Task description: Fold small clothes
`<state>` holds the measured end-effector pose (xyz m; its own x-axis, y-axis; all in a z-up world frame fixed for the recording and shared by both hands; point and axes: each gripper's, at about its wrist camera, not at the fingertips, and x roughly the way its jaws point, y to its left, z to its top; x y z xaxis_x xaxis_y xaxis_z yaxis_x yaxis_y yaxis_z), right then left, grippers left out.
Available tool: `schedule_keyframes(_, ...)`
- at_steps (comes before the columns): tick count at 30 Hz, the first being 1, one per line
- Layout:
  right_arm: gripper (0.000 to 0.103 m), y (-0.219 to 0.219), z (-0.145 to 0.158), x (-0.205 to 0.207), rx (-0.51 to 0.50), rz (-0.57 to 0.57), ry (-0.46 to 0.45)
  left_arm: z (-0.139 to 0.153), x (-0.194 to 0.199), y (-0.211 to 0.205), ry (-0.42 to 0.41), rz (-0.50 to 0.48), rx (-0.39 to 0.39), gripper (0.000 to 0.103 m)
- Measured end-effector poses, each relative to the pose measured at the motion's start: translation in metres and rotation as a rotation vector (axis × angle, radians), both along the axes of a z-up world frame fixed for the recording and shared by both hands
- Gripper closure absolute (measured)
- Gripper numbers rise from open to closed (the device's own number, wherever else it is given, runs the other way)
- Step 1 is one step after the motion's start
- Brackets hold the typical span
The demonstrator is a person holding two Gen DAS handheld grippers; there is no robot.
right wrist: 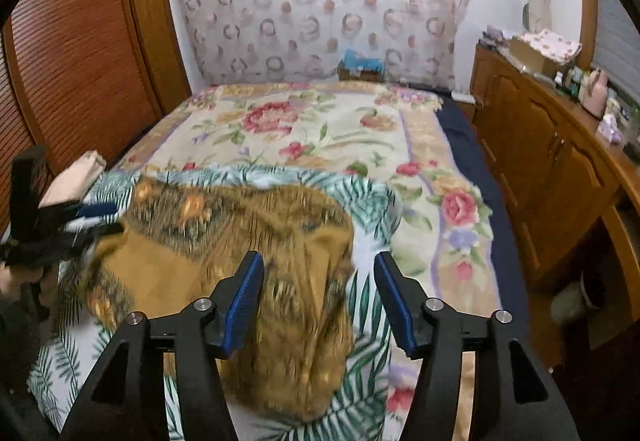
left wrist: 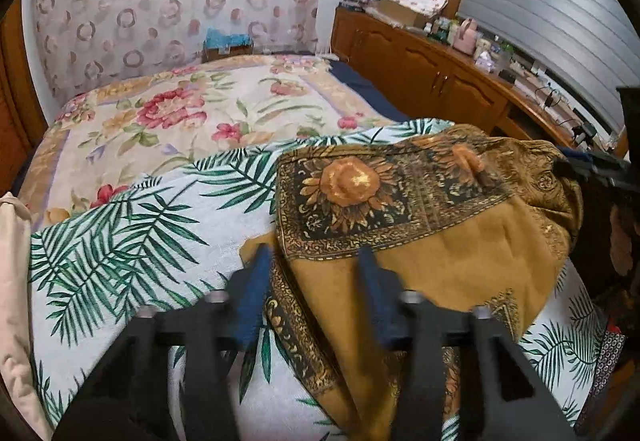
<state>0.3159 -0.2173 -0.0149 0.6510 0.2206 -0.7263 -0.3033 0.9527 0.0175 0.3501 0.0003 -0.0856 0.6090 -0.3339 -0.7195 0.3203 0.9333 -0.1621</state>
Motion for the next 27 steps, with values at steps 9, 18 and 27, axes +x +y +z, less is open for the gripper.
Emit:
schedule_keyframes(9, 0.042, 0.006, -0.028, 0.017, -0.001, 0.021, 0.085, -0.014, 0.020, 0.002, 0.049, 0.009, -0.012, 0.083)
schedule_keyframes(18, 0.042, 0.011, -0.034, 0.053, -0.017, 0.019, 0.112, 0.001, -0.001, 0.016, -0.034, 0.064, 0.014, 0.099)
schedule_keyframes(27, 0.034, 0.010, -0.048, 0.059, -0.029, 0.011, 0.158, -0.015, 0.008, 0.012, 0.014, 0.066, 0.062, 0.084)
